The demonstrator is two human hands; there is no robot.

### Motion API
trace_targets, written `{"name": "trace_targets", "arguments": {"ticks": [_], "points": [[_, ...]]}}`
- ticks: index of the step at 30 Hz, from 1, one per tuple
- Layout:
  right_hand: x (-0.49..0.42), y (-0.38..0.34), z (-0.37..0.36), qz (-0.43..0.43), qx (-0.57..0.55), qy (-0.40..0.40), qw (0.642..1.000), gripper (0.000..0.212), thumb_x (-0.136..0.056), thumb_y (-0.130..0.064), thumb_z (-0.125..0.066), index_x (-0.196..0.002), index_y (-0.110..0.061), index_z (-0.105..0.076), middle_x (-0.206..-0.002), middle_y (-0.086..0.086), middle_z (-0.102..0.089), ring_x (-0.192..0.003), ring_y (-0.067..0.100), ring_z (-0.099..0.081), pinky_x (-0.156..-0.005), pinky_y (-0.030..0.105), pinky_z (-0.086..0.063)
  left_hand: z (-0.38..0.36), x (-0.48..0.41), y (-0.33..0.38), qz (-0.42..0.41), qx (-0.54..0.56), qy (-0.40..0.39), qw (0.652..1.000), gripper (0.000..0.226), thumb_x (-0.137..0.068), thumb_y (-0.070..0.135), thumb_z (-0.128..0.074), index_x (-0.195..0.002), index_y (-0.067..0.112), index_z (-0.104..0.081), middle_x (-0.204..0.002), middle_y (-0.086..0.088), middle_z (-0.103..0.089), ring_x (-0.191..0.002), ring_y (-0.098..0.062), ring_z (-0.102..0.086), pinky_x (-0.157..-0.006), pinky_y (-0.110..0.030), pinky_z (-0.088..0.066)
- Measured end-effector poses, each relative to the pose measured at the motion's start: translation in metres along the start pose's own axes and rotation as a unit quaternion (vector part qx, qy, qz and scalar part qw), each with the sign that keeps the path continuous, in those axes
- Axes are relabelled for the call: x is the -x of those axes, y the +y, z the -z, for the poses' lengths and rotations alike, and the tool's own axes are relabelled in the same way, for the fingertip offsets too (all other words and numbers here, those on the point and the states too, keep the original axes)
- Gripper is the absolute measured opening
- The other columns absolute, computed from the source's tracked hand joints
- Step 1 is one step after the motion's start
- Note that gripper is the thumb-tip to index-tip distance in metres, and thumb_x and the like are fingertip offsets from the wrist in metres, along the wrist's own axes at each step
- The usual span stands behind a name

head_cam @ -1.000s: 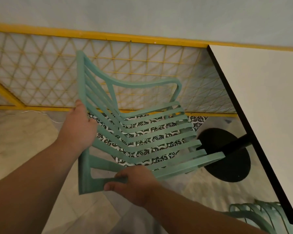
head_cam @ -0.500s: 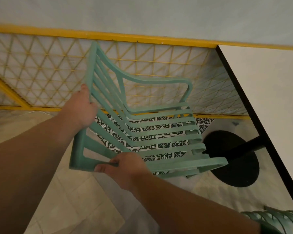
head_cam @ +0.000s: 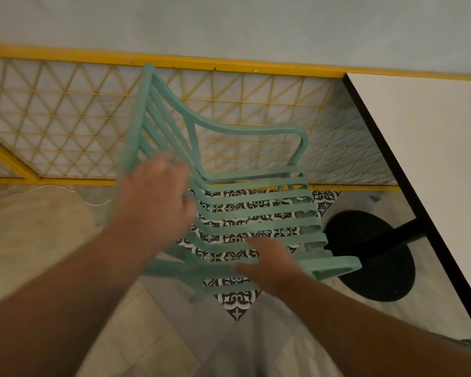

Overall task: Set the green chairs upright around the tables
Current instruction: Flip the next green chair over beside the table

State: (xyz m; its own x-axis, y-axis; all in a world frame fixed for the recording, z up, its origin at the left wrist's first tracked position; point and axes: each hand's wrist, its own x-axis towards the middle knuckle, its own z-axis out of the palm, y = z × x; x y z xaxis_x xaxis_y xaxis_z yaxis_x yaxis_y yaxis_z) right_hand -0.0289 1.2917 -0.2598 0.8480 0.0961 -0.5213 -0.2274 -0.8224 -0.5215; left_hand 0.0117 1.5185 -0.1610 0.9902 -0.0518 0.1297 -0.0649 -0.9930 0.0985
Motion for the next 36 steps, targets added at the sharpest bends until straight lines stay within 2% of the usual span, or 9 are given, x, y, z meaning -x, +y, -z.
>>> {"name": "trace_targets", "arguments": {"ticks": [3,5,7,13,23,27,31,34,36], "points": [[-0.01,0.041,0.019,-0.029,0.123,0.002,0.992,0.048,-0.086,-0.05,-0.074,-0.13,-0.034,-0.065,-0.117,-0.007,-0.063,-0.109,0.014,-0.06,-0.101,0.041,-0.054,-0.043,0.047,0.056,-0.014,0.077,-0.177,0.981,0.048,-0.094,0.052,-0.057,-0.135,0.027,-0.051,-0.123,0.002,-0.065,-0.111,-0.019,-0.06,-0.098,-0.047,-0.051],[-0.014,0.058,0.022,-0.03,0.222,-0.031,0.974,0.027,-0.092,-0.047,-0.067,-0.115,-0.034,-0.069,-0.104,-0.008,-0.063,-0.102,0.015,-0.06,-0.1,0.04,-0.053,-0.084,0.064,0.067,0.025,0.016,-0.308,0.951,0.053,-0.095,0.06,-0.053,-0.137,0.029,-0.048,-0.132,0.001,-0.061,-0.123,-0.023,-0.053,-0.108,-0.049,-0.04],[-0.016,0.076,0.021,-0.036,0.24,-0.031,0.97,0.017,-0.097,-0.041,-0.063,-0.111,-0.033,-0.069,-0.105,-0.007,-0.065,-0.104,0.017,-0.061,-0.101,0.04,-0.051,-0.112,0.073,0.063,0.009,-0.071,-0.354,0.933,0.05,-0.098,0.06,-0.046,-0.136,0.028,-0.049,-0.137,0.001,-0.06,-0.129,-0.026,-0.05,-0.11,-0.052,-0.031],[-0.031,0.082,0.015,-0.05,0.255,-0.02,0.965,0.023,-0.104,-0.03,-0.05,-0.107,-0.02,-0.07,-0.103,0.002,-0.069,-0.1,0.022,-0.066,-0.095,0.041,-0.056,-0.124,0.073,0.039,-0.083,-0.123,-0.312,0.938,0.029,-0.107,0.047,-0.031,-0.121,0.032,-0.051,-0.123,0.009,-0.064,-0.116,-0.02,-0.054,-0.099,-0.046,-0.034],[-0.017,0.079,-0.004,-0.056,0.215,-0.029,0.975,0.016,-0.103,-0.026,-0.055,-0.103,-0.023,-0.071,-0.101,-0.002,-0.066,-0.096,0.017,-0.063,-0.097,0.037,-0.054,-0.11,0.083,0.032,-0.064,-0.127,-0.325,0.935,0.038,-0.104,0.052,-0.035,-0.133,0.033,-0.051,-0.135,0.009,-0.059,-0.123,-0.02,-0.049,-0.101,-0.044,-0.032],[0.008,0.071,0.004,-0.065,0.193,-0.013,0.979,0.015,-0.096,-0.037,-0.062,-0.11,-0.031,-0.066,-0.105,-0.01,-0.061,-0.105,0.013,-0.056,-0.111,0.043,-0.043,-0.067,0.091,0.028,0.01,0.067,-0.269,0.961,0.077,-0.097,0.063,-0.044,-0.162,0.037,-0.01,-0.165,0.015,-0.023,-0.151,-0.015,-0.02,-0.123,-0.047,-0.015],[0.064,0.035,0.022,-0.071,0.026,0.044,0.996,0.042,-0.087,-0.055,-0.071,-0.123,-0.036,-0.061,-0.117,-0.015,-0.06,-0.111,0.008,-0.052,-0.115,0.04,-0.041,0.014,0.114,-0.008,0.021,0.217,-0.163,0.962,0.084,-0.084,0.076,-0.047,-0.155,0.049,-0.013,-0.162,0.022,-0.02,-0.152,-0.006,-0.017,-0.124,-0.033,-0.02],[0.105,0.002,0.05,-0.045,0.026,0.073,0.996,0.073,-0.089,-0.067,-0.061,-0.151,-0.031,-0.045,-0.149,-0.009,-0.05,-0.138,0.015,-0.044,-0.122,0.042,-0.031,0.078,0.116,-0.044,-0.001,0.181,-0.148,0.972,0.08,-0.077,0.077,-0.036,-0.151,0.052,-0.018,-0.163,0.02,-0.023,-0.153,-0.007,-0.018,-0.124,-0.036,-0.023],[0.125,-0.023,0.071,-0.016,0.056,0.094,0.994,0.089,-0.084,-0.085,-0.043,-0.156,-0.033,-0.037,-0.158,-0.007,-0.044,-0.147,0.019,-0.036,-0.123,0.047,-0.03,0.118,0.101,-0.054,-0.026,0.144,-0.143,0.979,0.086,-0.077,0.077,-0.03,-0.156,0.044,-0.019,-0.166,0.014,-0.022,-0.154,-0.01,-0.016,-0.124,-0.036,-0.019]]}}
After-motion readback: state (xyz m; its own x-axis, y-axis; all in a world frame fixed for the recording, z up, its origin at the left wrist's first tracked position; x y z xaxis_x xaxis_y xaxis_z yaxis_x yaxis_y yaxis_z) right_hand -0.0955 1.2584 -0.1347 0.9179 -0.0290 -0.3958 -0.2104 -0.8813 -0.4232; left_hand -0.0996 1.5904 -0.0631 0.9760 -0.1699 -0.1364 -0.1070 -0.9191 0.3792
